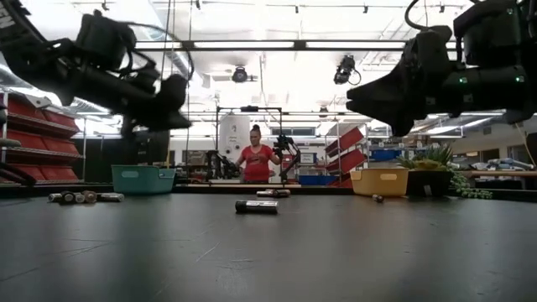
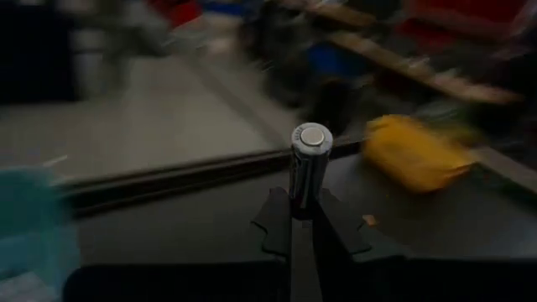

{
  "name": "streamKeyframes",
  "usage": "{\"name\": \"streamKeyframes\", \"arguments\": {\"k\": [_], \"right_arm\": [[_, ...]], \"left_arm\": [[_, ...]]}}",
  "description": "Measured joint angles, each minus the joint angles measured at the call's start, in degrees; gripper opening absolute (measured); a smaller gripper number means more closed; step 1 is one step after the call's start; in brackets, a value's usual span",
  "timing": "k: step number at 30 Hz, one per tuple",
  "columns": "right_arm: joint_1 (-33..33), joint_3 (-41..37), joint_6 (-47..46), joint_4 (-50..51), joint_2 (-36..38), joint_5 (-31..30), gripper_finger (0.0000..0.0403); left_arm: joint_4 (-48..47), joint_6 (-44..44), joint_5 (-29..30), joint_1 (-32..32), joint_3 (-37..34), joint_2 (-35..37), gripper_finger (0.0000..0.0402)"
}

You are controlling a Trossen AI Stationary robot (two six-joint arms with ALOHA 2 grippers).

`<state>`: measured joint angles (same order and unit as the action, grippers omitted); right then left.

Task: Sort batteries
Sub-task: Put the silver battery into the blue bin, then put the black battery into the yellow bin

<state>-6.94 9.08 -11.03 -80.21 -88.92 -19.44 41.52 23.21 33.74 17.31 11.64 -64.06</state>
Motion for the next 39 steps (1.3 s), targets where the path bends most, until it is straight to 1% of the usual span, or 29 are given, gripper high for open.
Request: {"name": "streamKeyframes", "arguments": {"k": [2,4,7,10,16,21,24,27,34,36,39], "right_arm": [[-0.42,0.16,0.64,-0.14,0.00,0.02,0.0165],[-0.64,0.18,0.79,-0.70,0.00,0.02,0.0165],[-0.89,0.18,0.88,-0.68,0.00,0.02,0.0164],[-0.92,0.18,0.71,-0.69,0.00,0.02,0.0164],[-1.32,0.18,0.71,-0.69,0.00,0.02,0.0162],[-2.70,0.18,1.00,-0.68,0.00,0.02,0.0162],[-3.35,0.18,1.91,-0.69,0.00,0.04,0.0161],[-3.47,0.18,2.25,-0.69,0.00,0.03,0.0160],[-3.47,0.18,2.88,-0.68,0.00,-0.24,0.0158],[-3.47,0.18,3.14,-0.67,0.00,-0.28,0.0158],[-3.45,0.20,3.32,-0.67,0.00,-0.40,0.0158]], "left_arm": [[-6.47,1.24,1.83,2.44,-0.01,2.27,0.0026],[-10.53,1.71,2.68,4.63,0.02,3.71,0.0026],[-11.84,2.52,2.61,7.20,0.12,4.03,0.0026],[-12.27,3.03,0.74,10.13,0.11,4.01,0.0026],[-13.97,5.75,-6.38,16.94,0.11,3.99,0.0026],[-19.84,5.98,-6.43,20.51,0.11,3.97,0.0026],[-22.77,6.00,-6.43,21.41,0.11,3.94,0.0027],[-23.51,6.00,-6.44,21.49,0.11,3.94,0.0047],[-23.09,5.74,-6.91,21.49,0.11,3.92,0.0124],[-23.08,5.73,-6.96,21.49,0.11,3.92,0.0136],[-22.13,4.10,-7.20,21.29,0.11,3.99,0.0144]]}}
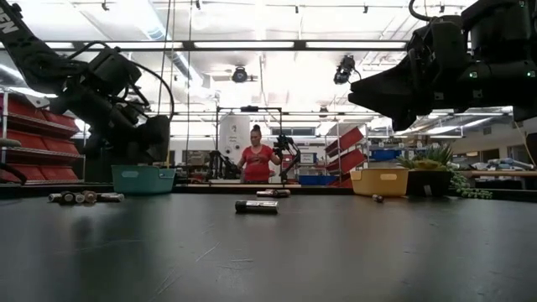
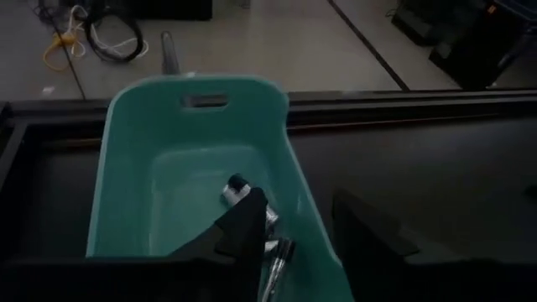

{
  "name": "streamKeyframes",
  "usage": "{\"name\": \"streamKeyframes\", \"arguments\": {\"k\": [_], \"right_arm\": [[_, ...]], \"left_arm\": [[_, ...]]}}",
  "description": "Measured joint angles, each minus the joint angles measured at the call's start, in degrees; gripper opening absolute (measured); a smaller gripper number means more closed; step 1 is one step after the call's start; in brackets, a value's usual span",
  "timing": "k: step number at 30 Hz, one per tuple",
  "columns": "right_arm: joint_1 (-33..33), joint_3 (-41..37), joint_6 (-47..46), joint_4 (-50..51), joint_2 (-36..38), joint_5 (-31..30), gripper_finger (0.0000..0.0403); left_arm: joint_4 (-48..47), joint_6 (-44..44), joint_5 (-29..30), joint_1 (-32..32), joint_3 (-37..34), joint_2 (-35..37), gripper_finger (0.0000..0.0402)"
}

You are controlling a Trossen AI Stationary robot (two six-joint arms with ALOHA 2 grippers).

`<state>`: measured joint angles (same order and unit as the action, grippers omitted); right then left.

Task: Sort batteries
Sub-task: Put the black battery into the yellow bin

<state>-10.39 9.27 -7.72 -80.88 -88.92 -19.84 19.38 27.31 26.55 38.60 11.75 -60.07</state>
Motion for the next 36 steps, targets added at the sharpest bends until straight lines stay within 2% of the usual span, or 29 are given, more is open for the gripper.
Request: {"name": "streamKeyframes", "arguments": {"k": [6,8,11,13,15,19,21,25,29,32,36], "right_arm": [[0.00,0.00,0.17,1.01,0.00,-0.08,0.0158],[0.00,0.00,-0.04,2.20,0.00,-0.09,0.0158],[0.00,0.00,-1.28,3.83,0.00,-0.28,0.0158],[0.00,0.00,-1.58,4.69,0.00,-0.65,0.0158],[0.00,0.00,-1.34,5.27,0.00,-0.69,0.0158],[0.38,0.00,0.34,4.99,0.00,-1.10,0.0158],[0.67,0.00,1.41,4.65,0.00,-1.17,0.0158],[0.79,0.00,3.91,4.29,0.00,-1.22,0.0158],[1.36,0.00,9.43,2.68,0.00,-1.19,0.0158],[3.12,0.00,14.20,1.47,0.00,-1.21,0.0158],[7.14,0.00,17.35,-1.75,0.00,0.50,0.0158]], "left_arm": [[11.86,-12.92,-4.79,-6.20,0.00,0.19,0.0146],[15.46,-18.62,-9.44,-10.55,0.02,0.22,0.0146],[13.16,-24.18,-19.50,-18.80,0.03,0.19,0.0147],[5.96,-23.81,-21.47,-24.72,0.79,0.17,0.0147],[-5.08,-20.59,-18.47,-30.55,3.54,0.15,0.0147],[-30.64,-12.70,-7.32,-42.42,13.41,-0.49,0.0147],[-39.48,-9.17,-4.40,-47.32,18.51,-0.51,0.0147],[-52.38,0.08,-4.86,-52.60,27.44,-0.47,0.0147],[-61.11,15.84,-8.53,-55.00,32.34,-0.48,0.0147],[-63.80,25.34,-10.00,-57.30,33.07,-1.63,0.0147],[-64.03,33.87,-12.29,-61.29,33.18,-5.04,0.0147]]}}
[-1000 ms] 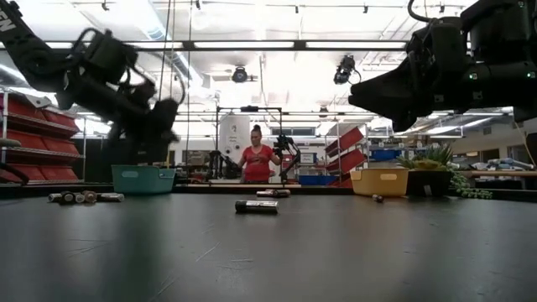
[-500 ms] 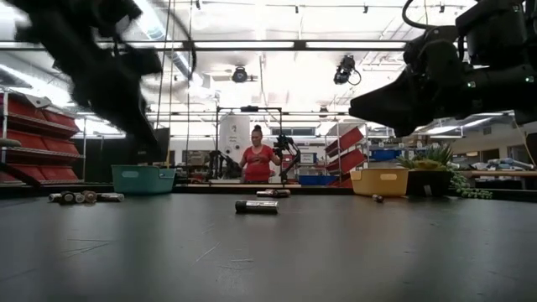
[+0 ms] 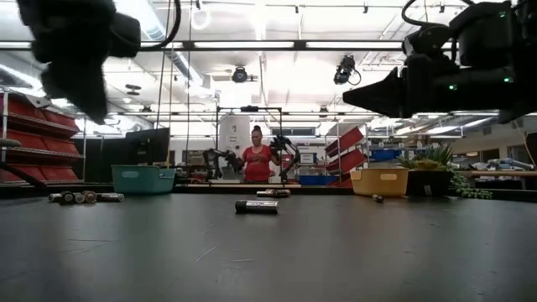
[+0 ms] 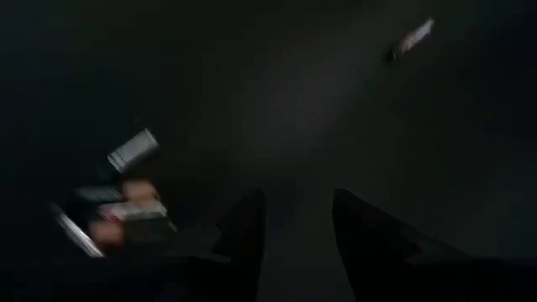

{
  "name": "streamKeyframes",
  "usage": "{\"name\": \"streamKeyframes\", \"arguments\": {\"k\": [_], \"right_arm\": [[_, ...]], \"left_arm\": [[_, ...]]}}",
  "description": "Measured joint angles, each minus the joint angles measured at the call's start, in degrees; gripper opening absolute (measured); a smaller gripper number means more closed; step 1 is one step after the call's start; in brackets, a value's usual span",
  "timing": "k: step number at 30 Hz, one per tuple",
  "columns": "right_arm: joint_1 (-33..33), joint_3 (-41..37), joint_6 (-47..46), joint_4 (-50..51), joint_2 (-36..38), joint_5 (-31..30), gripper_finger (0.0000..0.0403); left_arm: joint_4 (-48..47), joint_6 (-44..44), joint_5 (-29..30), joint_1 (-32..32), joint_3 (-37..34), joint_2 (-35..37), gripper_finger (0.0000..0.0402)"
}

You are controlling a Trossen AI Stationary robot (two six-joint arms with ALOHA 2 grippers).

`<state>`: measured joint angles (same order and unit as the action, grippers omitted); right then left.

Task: Sort batteries
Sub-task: Put the black battery into the yellow bin

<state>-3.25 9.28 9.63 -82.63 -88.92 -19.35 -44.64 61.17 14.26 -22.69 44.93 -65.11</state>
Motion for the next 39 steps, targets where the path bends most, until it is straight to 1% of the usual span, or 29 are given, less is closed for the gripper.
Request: {"name": "streamKeyframes", "arguments": {"k": [2,4,9,11,16,19,22,24,27,33,39], "right_arm": [[2.56,0.00,0.56,-1.43,0.01,4.06,0.0158],[5.20,0.00,0.64,-3.22,0.03,7.60,0.0158],[11.19,0.44,0.31,-6.56,0.11,14.29,0.0158],[12.91,1.41,-0.12,-6.56,0.11,16.41,0.0158],[15.07,4.11,-0.43,-6.47,0.11,23.20,0.0158],[15.60,5.28,-0.36,-6.43,0.11,26.27,0.0158],[15.83,5.85,0.46,-6.44,0.11,27.54,0.0158],[16.05,6.00,0.81,-6.40,0.11,27.98,0.0158],[16.42,6.49,0.85,-6.40,0.11,28.36,0.0158],[16.49,6.67,0.85,-6.42,0.11,29.57,0.0158],[16.49,6.67,0.85,-6.42,0.11,29.57,0.0158]], "left_arm": [[-0.24,4.68,-3.84,-1.27,0.00,-1.96,0.0147],[-0.12,10.78,-9.07,-1.99,0.02,-3.36,0.0147],[0.68,25.97,-20.34,-5.22,0.02,-5.31,0.0147],[0.68,31.76,-23.14,-6.77,0.02,-5.45,0.0147],[-0.22,45.38,-27.08,-10.62,0.02,-5.43,0.0147],[-2.25,51.26,-28.26,-13.11,-0.22,-5.43,0.0147],[-6.46,55.56,-28.58,-14.75,-0.26,-5.43,0.0147],[-7.49,57.18,-28.57,-15.33,-0.26,-5.43,0.0148],[-9.22,58.06,-28.02,-15.81,-0.26,-5.41,0.0148],[-14.26,59.16,-22.75,-15.96,-0.45,-5.41,0.0148],[-11.68,59.55,-21.01,-16.75,-3.44,-5.43,0.0148]]}}
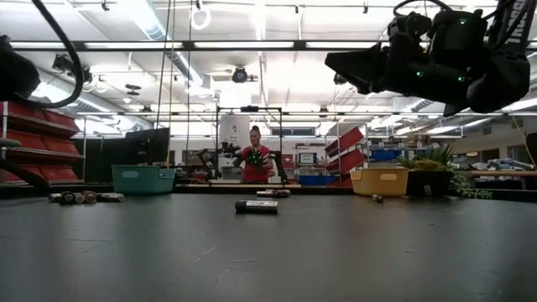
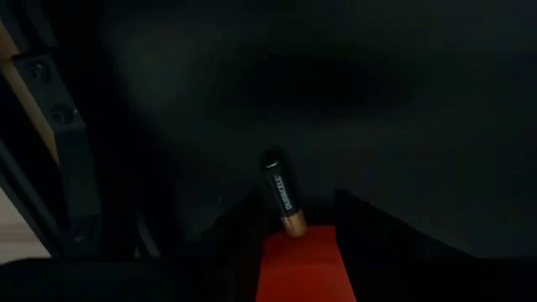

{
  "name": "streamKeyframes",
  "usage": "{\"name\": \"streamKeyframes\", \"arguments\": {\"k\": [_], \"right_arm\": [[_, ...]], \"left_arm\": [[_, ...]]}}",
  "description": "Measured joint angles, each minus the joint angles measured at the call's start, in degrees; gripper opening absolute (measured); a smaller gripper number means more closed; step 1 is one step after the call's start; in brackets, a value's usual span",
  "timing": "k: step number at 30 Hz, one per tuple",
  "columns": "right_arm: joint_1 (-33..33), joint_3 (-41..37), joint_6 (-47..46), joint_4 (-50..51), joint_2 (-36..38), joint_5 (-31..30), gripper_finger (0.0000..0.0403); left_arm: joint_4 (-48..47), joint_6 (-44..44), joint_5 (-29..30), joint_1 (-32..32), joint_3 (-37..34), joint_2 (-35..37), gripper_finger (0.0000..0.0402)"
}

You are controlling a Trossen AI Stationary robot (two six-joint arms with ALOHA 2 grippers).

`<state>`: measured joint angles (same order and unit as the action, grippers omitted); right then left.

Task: Sort batteries
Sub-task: Put the black battery into the yellow bin

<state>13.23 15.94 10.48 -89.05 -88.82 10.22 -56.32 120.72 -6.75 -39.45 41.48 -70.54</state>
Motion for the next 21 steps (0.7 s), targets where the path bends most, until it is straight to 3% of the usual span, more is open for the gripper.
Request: {"name": "streamKeyframes", "arguments": {"k": [12,21], "right_arm": [[0.02,0.04,0.02,0.01,-0.02,0.00,0.0158],[0.02,0.04,0.02,0.01,-0.02,0.00,0.0158]], "left_arm": [[0.93,8.51,4.32,-5.58,-0.16,-0.36,0.0147],[4.54,8.69,4.44,-7.03,-0.16,-5.67,0.0147]]}}
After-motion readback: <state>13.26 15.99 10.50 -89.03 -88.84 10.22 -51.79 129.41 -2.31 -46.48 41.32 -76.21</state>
